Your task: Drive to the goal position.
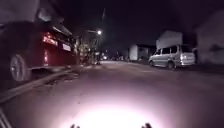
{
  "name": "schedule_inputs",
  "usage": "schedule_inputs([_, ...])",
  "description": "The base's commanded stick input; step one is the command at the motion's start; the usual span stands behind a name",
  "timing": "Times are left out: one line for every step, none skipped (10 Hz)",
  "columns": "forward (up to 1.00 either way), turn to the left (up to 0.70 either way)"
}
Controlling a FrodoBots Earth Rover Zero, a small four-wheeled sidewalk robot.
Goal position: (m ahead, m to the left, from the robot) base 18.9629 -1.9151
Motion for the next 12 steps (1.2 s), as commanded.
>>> schedule_inputs([0.7,-0.35])
schedule_inputs([0.7,-0.35])
schedule_inputs([0.7,-0.35])
schedule_inputs([0.7,-0.35])
schedule_inputs([0.7,-0.09])
schedule_inputs([0.7,0.0])
schedule_inputs([0.7,0.0])
schedule_inputs([0.7,0.0])
schedule_inputs([0.7,0.0])
schedule_inputs([0.7,0.0])
schedule_inputs([0.7,0.0])
schedule_inputs([0.7,0.0])
